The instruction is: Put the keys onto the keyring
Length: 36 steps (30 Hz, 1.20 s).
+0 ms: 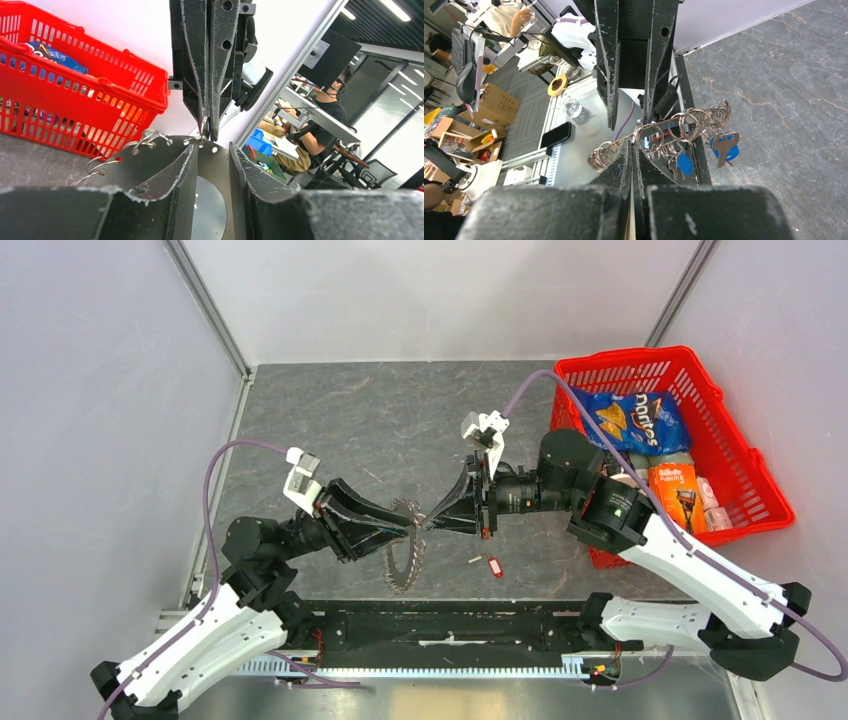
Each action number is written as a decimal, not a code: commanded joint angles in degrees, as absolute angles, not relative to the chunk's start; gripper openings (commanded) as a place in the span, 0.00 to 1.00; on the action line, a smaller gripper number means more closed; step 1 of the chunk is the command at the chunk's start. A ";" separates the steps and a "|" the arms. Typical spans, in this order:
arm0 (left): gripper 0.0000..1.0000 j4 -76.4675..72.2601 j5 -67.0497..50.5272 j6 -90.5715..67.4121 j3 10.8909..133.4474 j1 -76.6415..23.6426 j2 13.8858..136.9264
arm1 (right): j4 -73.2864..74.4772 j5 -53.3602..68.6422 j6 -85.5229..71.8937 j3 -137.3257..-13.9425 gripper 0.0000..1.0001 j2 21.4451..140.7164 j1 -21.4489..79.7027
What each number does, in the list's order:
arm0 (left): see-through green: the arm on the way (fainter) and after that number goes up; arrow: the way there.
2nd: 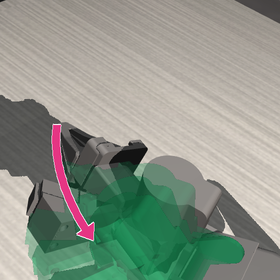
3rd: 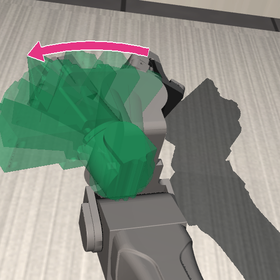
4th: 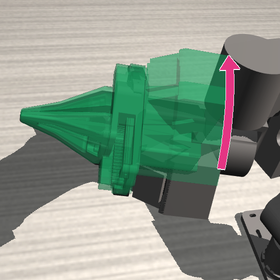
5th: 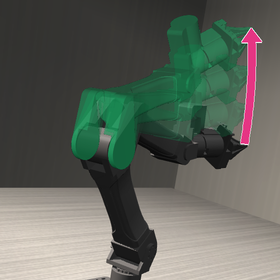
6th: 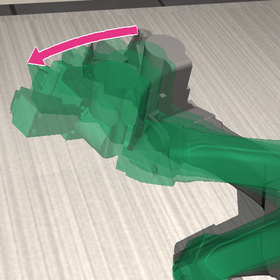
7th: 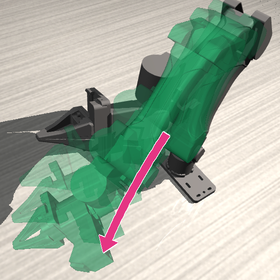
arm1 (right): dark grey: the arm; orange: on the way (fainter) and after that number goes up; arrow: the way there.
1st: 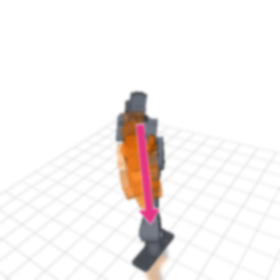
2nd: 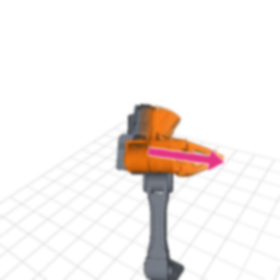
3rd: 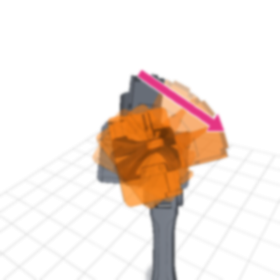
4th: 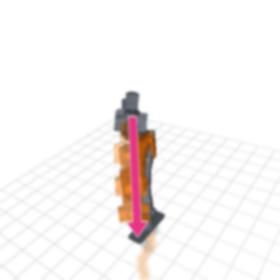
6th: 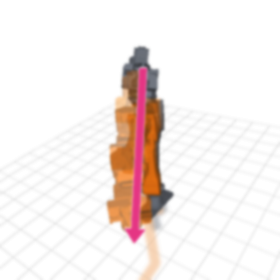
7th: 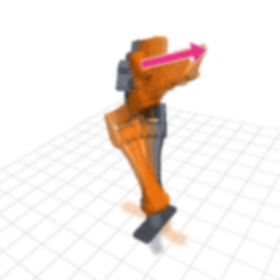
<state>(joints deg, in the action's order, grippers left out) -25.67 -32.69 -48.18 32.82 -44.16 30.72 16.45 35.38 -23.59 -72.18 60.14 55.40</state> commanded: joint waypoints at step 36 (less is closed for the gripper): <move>0.34 -26.08 -35.01 -46.87 35.40 -44.30 32.23 | 41.47 -1.82 -10.68 -84.82 0.00 67.81 55.72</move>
